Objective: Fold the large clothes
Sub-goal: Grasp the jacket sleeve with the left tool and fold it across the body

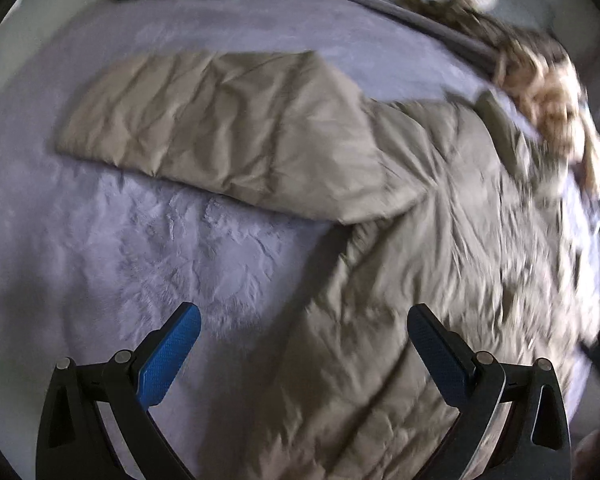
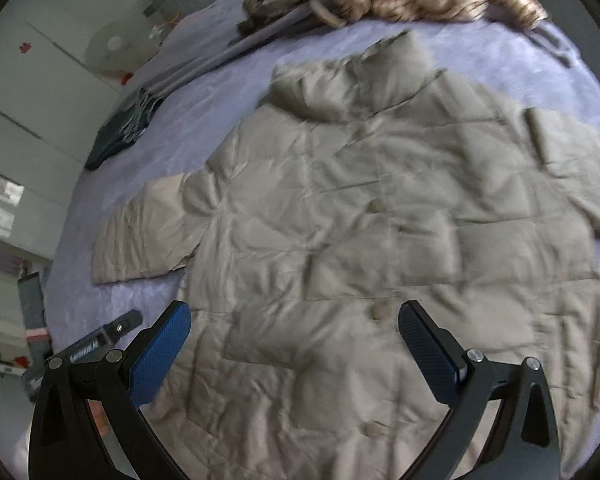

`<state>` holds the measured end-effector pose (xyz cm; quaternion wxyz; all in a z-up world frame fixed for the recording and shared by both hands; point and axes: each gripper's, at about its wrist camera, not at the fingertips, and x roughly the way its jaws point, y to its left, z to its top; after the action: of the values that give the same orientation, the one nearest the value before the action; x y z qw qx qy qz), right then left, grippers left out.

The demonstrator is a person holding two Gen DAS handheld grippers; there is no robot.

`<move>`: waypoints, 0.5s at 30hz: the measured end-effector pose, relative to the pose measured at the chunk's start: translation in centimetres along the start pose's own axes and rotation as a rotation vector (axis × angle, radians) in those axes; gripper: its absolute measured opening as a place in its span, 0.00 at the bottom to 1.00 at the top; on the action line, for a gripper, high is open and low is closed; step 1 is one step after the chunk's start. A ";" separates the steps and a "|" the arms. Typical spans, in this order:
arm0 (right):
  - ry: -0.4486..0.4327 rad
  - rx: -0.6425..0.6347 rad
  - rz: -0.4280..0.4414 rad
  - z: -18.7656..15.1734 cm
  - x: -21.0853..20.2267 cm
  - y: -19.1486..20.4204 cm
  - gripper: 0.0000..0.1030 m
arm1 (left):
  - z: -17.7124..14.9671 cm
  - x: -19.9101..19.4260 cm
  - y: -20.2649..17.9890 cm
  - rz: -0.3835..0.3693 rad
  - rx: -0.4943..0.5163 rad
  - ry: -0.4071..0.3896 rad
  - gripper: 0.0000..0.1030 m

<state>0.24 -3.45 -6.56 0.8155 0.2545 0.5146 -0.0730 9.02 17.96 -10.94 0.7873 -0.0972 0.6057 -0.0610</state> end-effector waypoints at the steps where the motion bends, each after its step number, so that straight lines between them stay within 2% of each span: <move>1: 0.033 -0.002 0.007 0.1 1.1 0.4 1.00 | 0.5 0.5 1.0 -0.035 -0.035 -0.003 1.00; 3: 0.084 -0.004 0.003 0.2 3.2 1.1 1.00 | 1.6 1.5 3.3 -0.112 -0.112 -0.023 1.00; 8: 0.105 0.008 -0.001 0.1 6.8 1.9 1.00 | 4.6 4.9 8.0 -0.211 -0.250 -0.072 1.00; 12: 0.114 0.033 0.014 0.5 8.5 2.2 1.00 | 7.2 7.8 10.8 -0.248 -0.330 -0.075 1.00; 15: 0.109 0.021 0.023 0.9 9.6 2.5 1.00 | 9.2 8.9 13.0 -0.275 -0.397 -0.111 1.00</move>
<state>6.35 -0.39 -13.84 0.7845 0.2726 0.5543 -0.0551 19.96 29.45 -19.97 0.7692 -0.3346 0.5428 -0.0419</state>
